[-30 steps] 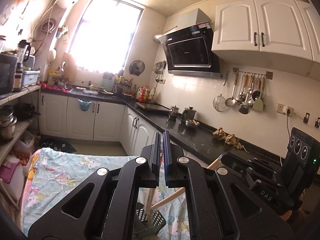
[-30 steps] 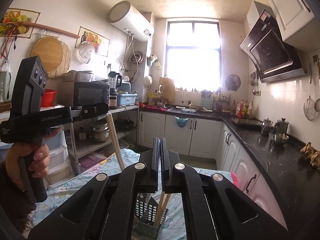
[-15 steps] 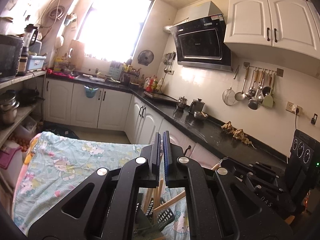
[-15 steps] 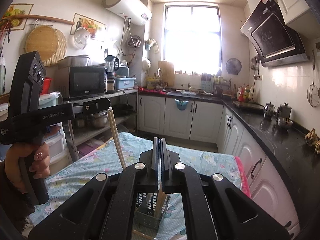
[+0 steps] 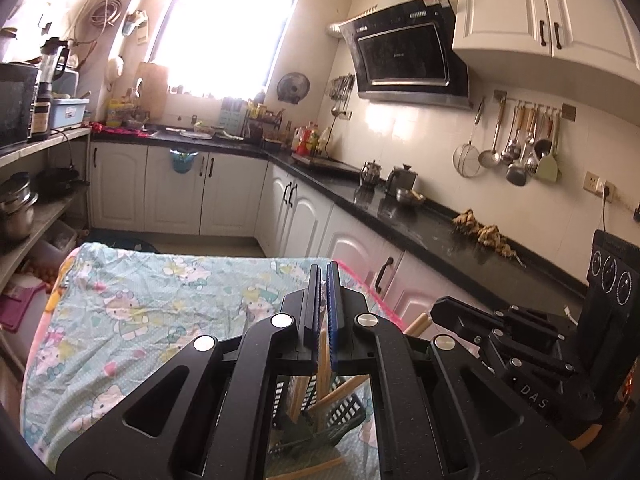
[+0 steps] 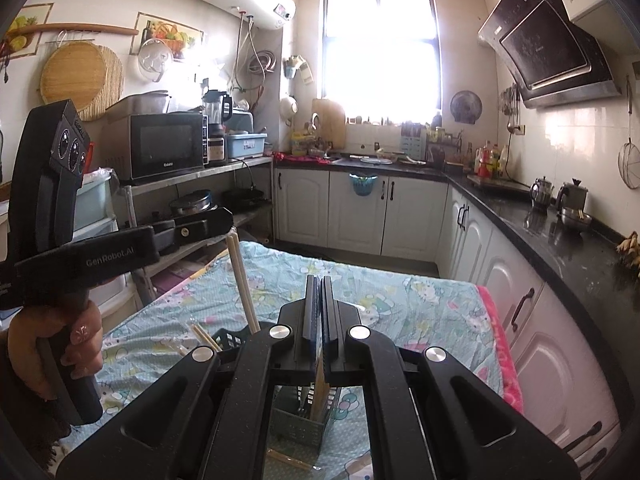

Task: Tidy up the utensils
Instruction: 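Lift the held chopsticks upright with both grippers above the green basket, then open both grippers to drop the chopsticks into the green basket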

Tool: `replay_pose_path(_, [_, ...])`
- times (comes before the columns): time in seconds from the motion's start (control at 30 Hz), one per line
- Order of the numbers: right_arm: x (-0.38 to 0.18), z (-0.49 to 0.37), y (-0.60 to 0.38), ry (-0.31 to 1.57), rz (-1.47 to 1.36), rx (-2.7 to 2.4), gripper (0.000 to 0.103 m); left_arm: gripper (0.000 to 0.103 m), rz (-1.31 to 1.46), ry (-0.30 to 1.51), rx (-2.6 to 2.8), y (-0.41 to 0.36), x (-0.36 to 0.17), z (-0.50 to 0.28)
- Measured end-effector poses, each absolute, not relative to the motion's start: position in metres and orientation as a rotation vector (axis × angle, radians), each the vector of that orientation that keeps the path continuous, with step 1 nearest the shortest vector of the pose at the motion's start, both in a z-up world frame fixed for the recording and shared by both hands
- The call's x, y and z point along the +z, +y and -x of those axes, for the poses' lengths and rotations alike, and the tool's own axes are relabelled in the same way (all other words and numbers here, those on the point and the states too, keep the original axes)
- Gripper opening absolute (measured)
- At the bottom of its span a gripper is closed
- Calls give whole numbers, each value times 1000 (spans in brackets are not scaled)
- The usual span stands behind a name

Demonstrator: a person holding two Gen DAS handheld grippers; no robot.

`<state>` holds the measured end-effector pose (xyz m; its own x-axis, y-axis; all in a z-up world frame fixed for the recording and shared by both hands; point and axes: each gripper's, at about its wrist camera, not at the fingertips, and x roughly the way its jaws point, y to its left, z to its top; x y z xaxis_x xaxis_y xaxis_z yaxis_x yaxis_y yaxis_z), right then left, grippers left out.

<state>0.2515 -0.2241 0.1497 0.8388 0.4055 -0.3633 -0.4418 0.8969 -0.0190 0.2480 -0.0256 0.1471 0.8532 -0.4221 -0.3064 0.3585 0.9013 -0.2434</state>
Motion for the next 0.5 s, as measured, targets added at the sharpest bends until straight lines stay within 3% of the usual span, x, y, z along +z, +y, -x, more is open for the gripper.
replay_pose_path(0.5, [119,-273,-216,439,92,447,4,2,177,447,-391,-21,121,-258])
